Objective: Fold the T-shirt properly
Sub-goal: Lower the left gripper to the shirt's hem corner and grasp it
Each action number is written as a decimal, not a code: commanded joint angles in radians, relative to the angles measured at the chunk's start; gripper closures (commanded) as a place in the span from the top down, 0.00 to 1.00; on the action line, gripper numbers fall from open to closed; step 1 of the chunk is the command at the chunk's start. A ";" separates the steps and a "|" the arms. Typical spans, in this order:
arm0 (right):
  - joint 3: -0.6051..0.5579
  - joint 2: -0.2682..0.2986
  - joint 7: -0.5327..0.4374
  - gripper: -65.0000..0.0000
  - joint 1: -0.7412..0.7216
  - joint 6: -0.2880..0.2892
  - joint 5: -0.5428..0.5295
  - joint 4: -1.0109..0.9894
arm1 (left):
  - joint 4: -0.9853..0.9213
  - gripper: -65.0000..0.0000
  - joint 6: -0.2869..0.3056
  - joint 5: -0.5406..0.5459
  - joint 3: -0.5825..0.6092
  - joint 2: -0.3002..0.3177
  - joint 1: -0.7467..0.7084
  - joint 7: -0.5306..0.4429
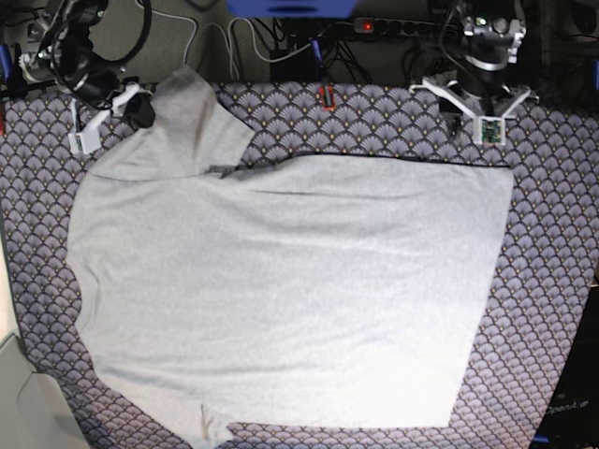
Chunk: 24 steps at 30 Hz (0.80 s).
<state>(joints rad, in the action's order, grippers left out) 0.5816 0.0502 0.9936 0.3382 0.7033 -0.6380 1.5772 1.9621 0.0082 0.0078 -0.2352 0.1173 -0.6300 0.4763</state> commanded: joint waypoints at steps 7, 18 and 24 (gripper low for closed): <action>0.001 0.006 0.064 0.00 0.012 -0.005 0.062 -0.004 | -0.085 0.36 0.000 0.021 -0.220 -0.071 0.215 0.131; -0.001 0.006 0.064 0.00 0.012 -0.005 0.062 -0.005 | -0.241 0.36 0.190 0.238 -0.418 -0.038 0.344 0.195; -0.001 0.006 0.064 0.00 0.012 -0.005 0.062 -0.005 | -0.330 0.36 0.210 0.240 -0.419 -0.038 0.398 0.190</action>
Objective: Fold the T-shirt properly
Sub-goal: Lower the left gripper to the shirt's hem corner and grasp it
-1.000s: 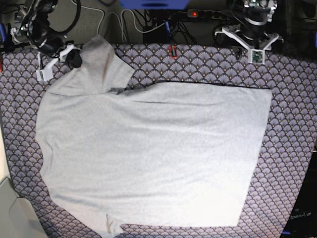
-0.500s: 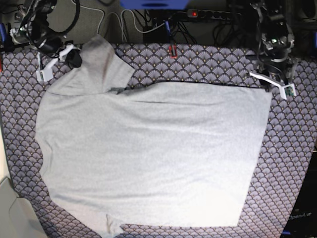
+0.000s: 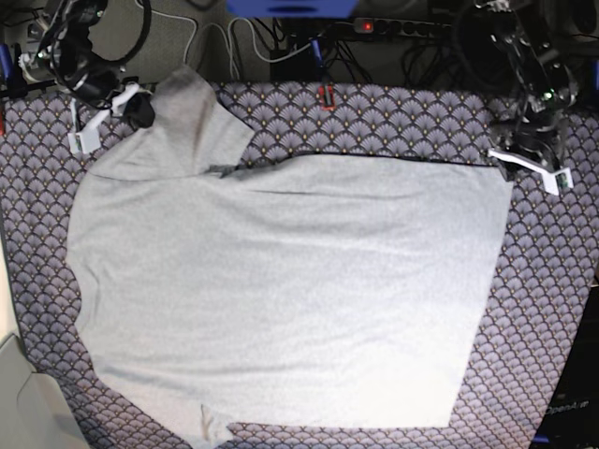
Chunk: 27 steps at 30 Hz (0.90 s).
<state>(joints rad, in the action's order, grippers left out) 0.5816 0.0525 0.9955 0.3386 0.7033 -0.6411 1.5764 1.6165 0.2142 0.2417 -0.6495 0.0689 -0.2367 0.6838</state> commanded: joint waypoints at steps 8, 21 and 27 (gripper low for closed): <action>-0.001 0.004 0.062 0.00 0.012 -0.005 0.065 -0.005 | -0.051 0.36 0.000 0.008 -0.060 0.001 0.050 -0.020; -0.001 0.004 0.064 0.00 0.012 -0.005 0.065 -0.005 | -0.166 0.36 0.004 0.008 -0.112 0.001 0.119 -0.020; -0.001 0.004 0.064 0.00 0.015 -0.005 0.066 -0.005 | -0.089 0.36 0.006 0.080 -0.115 0.004 0.087 -0.017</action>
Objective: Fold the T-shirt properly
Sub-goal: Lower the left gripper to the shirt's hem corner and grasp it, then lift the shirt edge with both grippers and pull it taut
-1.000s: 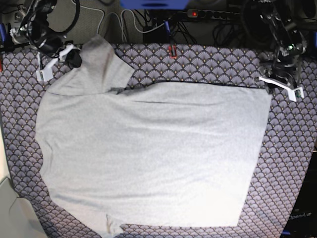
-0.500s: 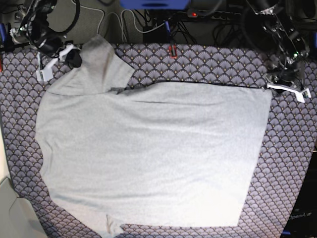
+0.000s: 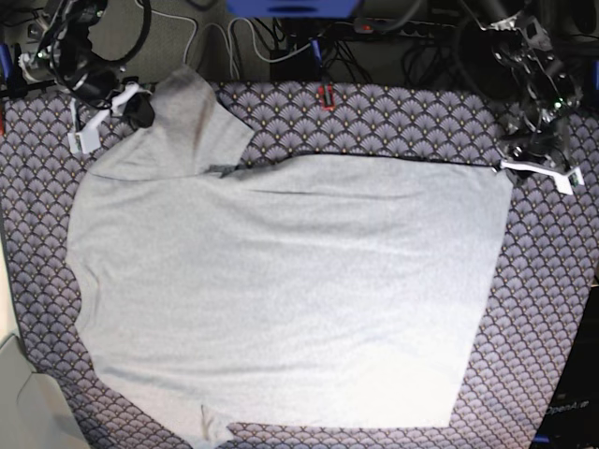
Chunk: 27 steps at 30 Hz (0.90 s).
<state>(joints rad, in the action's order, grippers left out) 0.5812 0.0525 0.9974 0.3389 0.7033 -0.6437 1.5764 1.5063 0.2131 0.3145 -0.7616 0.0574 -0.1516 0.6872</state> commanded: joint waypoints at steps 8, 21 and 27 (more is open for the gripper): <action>-0.002 0.004 0.064 0.00 0.015 -0.005 0.069 -0.005 | 0.020 0.36 0.007 0.031 0.000 0.014 0.004 -0.022; -0.002 0.004 0.064 0.00 0.016 -0.005 0.069 -0.005 | -0.102 0.36 0.007 0.025 0.001 0.012 0.059 -0.024; -0.002 0.004 0.064 0.00 0.016 -0.005 0.069 -0.005 | -0.103 0.36 0.007 0.031 0.020 -0.004 0.053 -0.022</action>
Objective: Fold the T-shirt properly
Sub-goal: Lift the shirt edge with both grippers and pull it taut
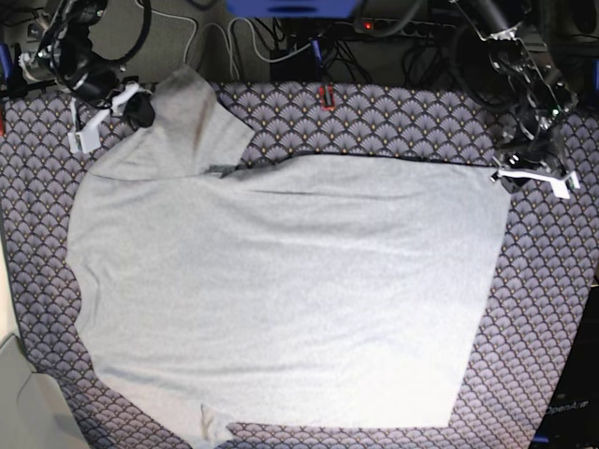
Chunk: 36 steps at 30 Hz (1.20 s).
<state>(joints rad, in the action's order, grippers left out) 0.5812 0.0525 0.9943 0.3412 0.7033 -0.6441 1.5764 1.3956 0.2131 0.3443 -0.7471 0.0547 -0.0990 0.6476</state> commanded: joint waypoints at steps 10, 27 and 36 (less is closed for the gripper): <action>-0.002 0.004 0.067 0.00 0.014 -0.005 0.070 -0.005 | 0.009 0.35 0.007 0.003 0.047 -0.016 -0.032 0.018; -0.027 0.030 0.065 0.00 0.016 -0.005 0.070 -0.003 | 0.029 0.01 0.007 0.003 0.039 -0.008 -0.044 0.019; -0.031 0.097 0.034 0.00 0.060 -0.005 0.068 0.042 | 0.129 0.01 0.007 0.003 0.045 0.030 -0.121 0.024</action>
<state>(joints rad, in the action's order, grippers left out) 0.5430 0.1402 0.9943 0.3870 0.7063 -0.6239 1.6138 1.5059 0.2245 0.3489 -0.6979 0.0734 -0.2207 0.6876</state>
